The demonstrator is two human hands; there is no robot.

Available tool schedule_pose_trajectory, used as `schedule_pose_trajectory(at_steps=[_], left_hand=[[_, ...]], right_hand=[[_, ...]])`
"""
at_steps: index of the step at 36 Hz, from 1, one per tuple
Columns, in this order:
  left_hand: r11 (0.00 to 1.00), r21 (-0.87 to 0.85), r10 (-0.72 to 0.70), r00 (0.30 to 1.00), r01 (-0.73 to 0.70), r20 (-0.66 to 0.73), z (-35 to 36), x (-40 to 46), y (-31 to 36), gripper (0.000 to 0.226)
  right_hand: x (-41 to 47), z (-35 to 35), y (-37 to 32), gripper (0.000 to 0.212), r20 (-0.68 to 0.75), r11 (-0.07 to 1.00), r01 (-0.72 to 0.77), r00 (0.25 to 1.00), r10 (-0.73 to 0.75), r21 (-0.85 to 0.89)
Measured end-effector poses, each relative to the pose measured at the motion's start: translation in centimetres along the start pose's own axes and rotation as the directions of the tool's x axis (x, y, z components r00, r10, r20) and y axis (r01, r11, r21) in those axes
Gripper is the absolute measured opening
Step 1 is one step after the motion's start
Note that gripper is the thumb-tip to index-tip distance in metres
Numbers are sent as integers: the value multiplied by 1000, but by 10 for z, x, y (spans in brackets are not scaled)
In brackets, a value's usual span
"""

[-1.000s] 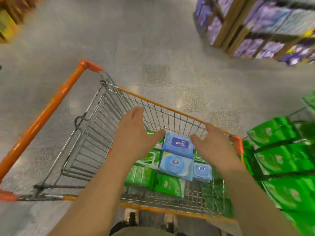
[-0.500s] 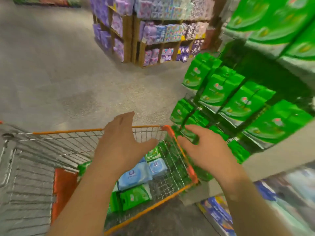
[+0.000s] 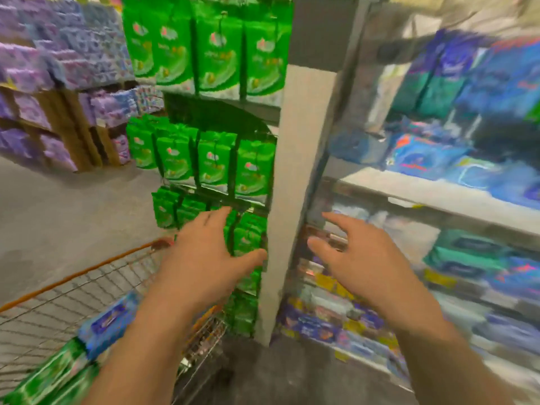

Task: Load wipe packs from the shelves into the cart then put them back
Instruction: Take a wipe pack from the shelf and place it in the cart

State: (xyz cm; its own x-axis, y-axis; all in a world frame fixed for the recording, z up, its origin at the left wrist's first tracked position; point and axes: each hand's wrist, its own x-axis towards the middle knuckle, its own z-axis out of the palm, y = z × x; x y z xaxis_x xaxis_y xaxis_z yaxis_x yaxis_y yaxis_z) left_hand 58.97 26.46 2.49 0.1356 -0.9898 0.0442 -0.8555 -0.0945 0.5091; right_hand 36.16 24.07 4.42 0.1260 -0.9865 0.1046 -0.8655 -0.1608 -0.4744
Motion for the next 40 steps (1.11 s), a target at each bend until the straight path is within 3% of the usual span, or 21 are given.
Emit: schedule_pose_trajectory(at_steps=[7,12,16,20,30,40], left_hand=[[987,-7,158,985,-158,67,49,-17,107,103],[960,-35,279,954,-276,113,70,-31,172,86],[937,-51,349,926,-345,142,89,-29,206,100],[923,-85,384,907,-375,174,104,-28,237,98],[873,-174,486,844,-456,228,145,14,299,96],[830,-265,548,806,-491,223,179,96,351,91]], right_hand=[[-53,-59,100,68,-54,975,-215,975,217,47],[-87,-96,149,61,-131,953,-294,944,302,75],[-108,-119,175,55,-164,935,-344,921,353,81],[-118,-135,198,53,-185,914,-398,895,405,72],[-110,-157,249,56,-235,840,-535,809,539,86],[-45,-187,289,57,-271,762,-646,728,630,35]])
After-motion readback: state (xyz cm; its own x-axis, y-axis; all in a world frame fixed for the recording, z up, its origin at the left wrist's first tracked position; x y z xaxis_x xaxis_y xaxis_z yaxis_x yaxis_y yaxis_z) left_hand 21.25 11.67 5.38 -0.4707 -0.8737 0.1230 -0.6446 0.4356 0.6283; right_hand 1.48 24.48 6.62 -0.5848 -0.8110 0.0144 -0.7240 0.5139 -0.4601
